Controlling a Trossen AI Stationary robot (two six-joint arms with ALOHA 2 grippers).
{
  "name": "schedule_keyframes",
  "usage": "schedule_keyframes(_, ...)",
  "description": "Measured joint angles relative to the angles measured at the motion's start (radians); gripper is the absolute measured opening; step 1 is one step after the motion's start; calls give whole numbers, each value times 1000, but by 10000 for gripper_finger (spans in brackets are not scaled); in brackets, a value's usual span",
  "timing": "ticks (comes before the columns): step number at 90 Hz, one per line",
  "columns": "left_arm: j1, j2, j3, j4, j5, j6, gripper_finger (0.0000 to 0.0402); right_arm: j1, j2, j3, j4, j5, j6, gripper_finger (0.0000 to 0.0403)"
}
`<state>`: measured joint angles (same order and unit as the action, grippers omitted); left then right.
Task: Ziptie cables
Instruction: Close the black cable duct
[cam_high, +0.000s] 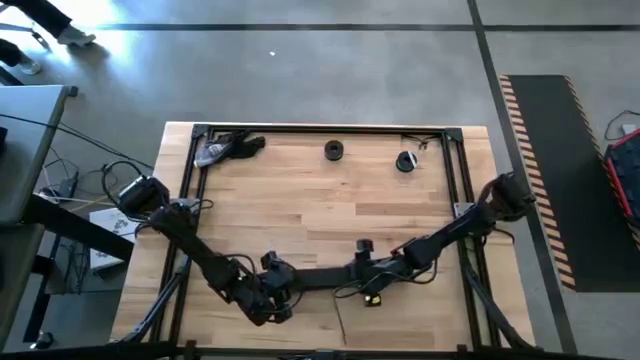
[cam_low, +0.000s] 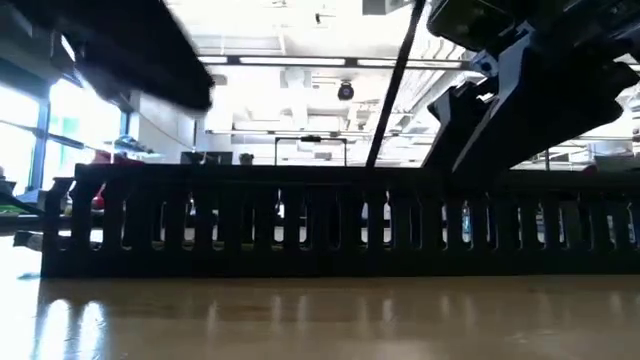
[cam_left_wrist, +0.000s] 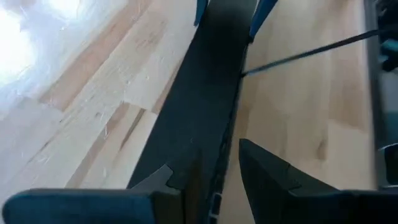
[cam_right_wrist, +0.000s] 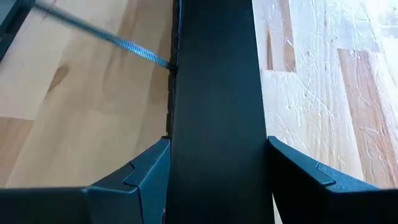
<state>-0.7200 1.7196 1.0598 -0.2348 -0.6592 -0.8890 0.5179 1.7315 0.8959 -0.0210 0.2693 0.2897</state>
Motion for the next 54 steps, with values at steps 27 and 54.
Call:
schedule_keyframes(27,-23,-34,0,-12,3,0,90,0,-18,35,-12,-45,-7,204)
schedule_keyframes(54,-36,22,0,-15,4,-59,90,0,43,37,-15,-85,-20,203)
